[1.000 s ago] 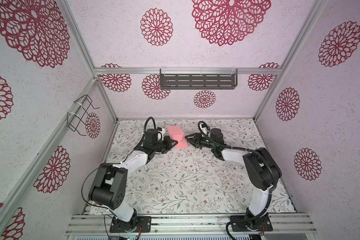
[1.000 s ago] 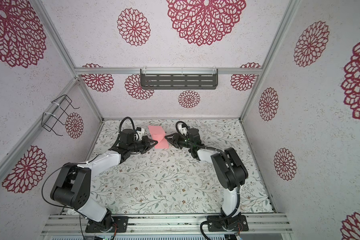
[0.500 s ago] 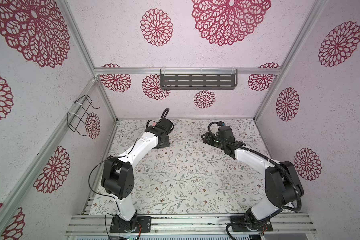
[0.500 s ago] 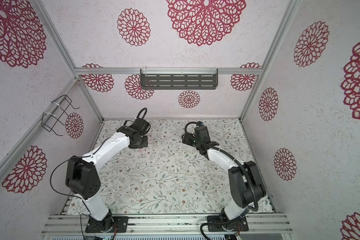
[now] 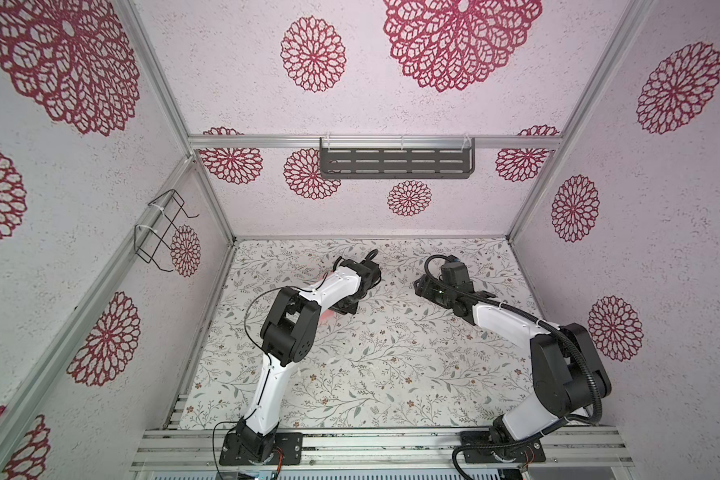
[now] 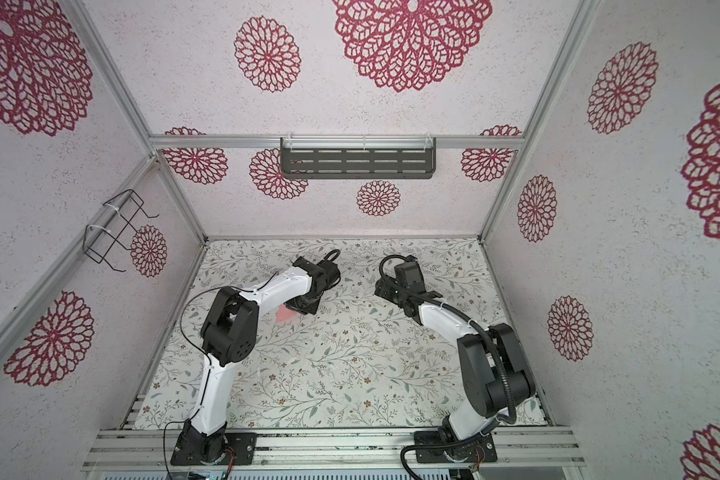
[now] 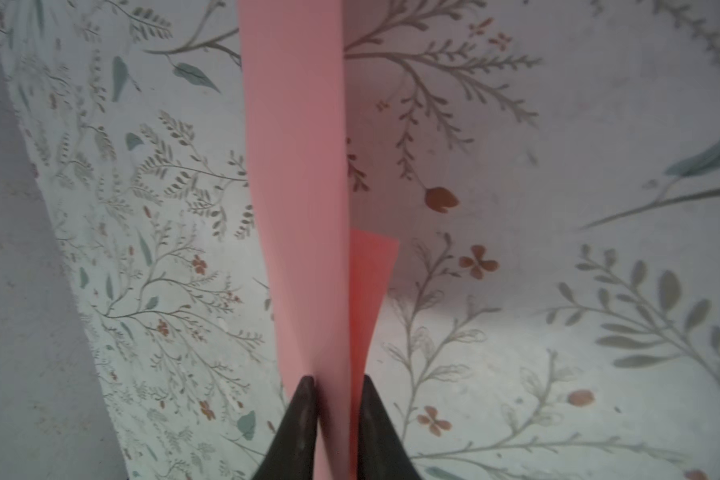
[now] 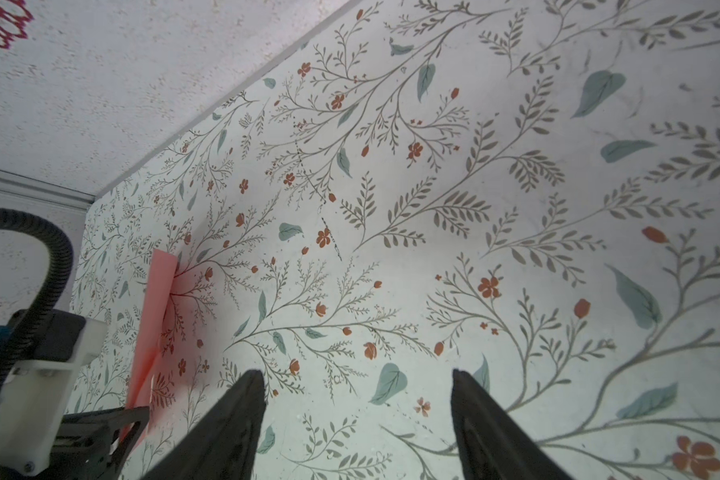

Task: Fold a paper plane with a square sheet of paper (pick it up from the middle)

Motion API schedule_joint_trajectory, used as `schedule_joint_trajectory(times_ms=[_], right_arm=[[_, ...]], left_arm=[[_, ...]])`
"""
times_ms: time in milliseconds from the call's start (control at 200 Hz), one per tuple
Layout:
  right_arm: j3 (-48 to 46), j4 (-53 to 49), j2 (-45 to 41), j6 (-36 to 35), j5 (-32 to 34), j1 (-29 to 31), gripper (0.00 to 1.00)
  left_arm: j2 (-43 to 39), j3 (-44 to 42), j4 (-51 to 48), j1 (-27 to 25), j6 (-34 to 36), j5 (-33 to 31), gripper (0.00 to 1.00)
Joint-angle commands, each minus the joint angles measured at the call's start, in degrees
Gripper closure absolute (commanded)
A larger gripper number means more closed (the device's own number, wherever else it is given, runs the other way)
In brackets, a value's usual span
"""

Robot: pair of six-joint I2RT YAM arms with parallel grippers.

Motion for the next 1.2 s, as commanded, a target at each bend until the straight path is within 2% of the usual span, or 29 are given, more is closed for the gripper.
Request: schedule_joint_trajectory(times_ms=[0, 150, 290, 425, 620, 755, 891, 946, 1191], right_arm=[[-0.27, 1.58, -3.03, 2.63, 0.89, -0.43, 0.26], [-0.21, 3.28, -1.46, 2.48, -2.56, -0.51, 0.27], [1.38, 5.9, 1.93, 1.24, -8.9, 0.25, 0.29], [7.32, 4.47, 7.27, -0.97, -13.15, 5.41, 0.33], [19.65, 3.74, 18.87, -1.67, -19.13, 15.29, 0.45], [28.66, 1.8, 26.53, -2.01, -20.96, 19.47, 0.5], [36.83, -1.71, 33.46, -2.57, -23.0, 21.36, 0.53], [39.6, -2.56, 35.87, -2.56, -24.31, 21.79, 0.54], [46.55, -8.63, 42.97, -3.98, -25.62, 22.16, 0.54]], left_arm=[[-1.15, 0.56, 3.9, -0.06, -0.21, 8.07, 0.68], [-5.75, -3.74, 10.3, 1.83, -0.53, 19.17, 0.55], [-13.62, -10.23, 17.65, 6.27, -1.95, 29.06, 0.45], [-24.34, -20.26, 27.12, 12.63, -6.59, 35.47, 0.34], [-35.12, -34.68, 36.28, 23.48, -13.94, 34.02, 0.18], [-40.05, -40.53, 37.75, 28.65, -15.24, 30.86, 0.09], [-41.99, -42.3, 36.88, 30.52, -15.3, 28.8, 0.0], [-42.39, -42.86, 36.94, 30.7, -15.61, 28.07, 0.03], [-42.05, -43.28, 38.09, 30.87, -16.04, 29.36, 0.03]])
